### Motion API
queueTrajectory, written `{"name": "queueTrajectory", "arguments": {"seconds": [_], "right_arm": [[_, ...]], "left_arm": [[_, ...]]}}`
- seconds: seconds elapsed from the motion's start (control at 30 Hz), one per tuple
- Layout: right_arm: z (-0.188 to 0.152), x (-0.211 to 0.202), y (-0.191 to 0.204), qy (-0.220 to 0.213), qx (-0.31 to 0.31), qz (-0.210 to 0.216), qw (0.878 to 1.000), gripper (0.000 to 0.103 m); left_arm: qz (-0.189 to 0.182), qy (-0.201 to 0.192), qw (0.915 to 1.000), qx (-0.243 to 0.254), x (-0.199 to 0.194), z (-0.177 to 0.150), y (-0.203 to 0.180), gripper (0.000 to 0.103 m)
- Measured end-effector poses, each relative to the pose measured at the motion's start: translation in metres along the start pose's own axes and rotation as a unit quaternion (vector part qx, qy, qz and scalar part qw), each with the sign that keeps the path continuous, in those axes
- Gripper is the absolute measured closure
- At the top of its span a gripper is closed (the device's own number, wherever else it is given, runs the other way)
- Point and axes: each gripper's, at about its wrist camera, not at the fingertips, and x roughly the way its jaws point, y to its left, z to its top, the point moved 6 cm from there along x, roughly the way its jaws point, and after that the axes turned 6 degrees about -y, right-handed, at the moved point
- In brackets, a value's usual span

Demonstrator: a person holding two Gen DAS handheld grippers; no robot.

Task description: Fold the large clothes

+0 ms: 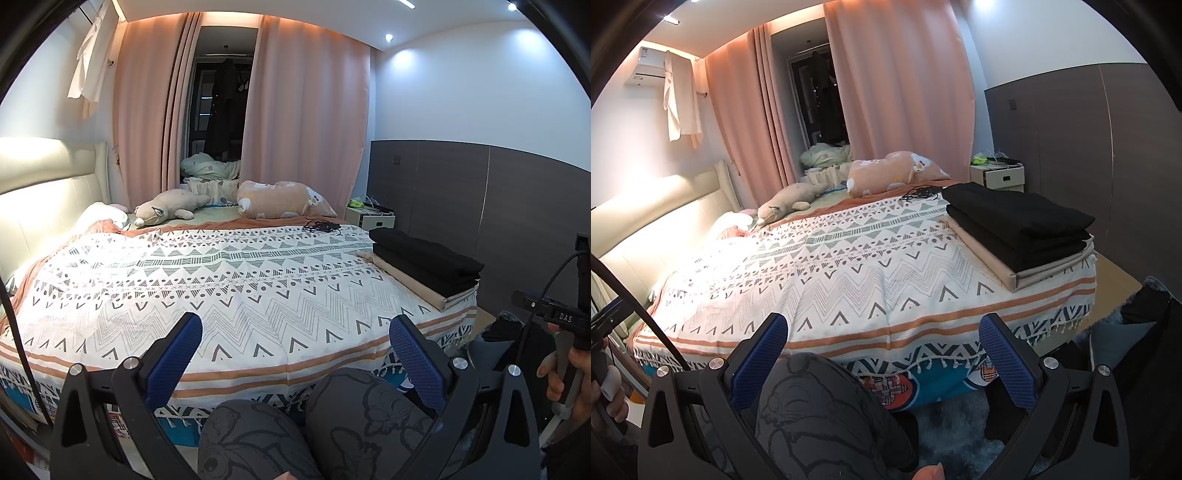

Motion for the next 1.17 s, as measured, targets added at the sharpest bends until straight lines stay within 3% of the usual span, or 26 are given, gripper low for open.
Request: {"name": "queueTrajectory", "arguments": {"seconds": [1.17], "right_arm": [[-0.0001,-0.0067,-0.0034,0.005,-0.001,-0.014,1.000,0.000]], "left_arm": [[-0.004,0.000,1.0000,-0.007,-0.0005,-0.0044,0.0018,0.000]]}}
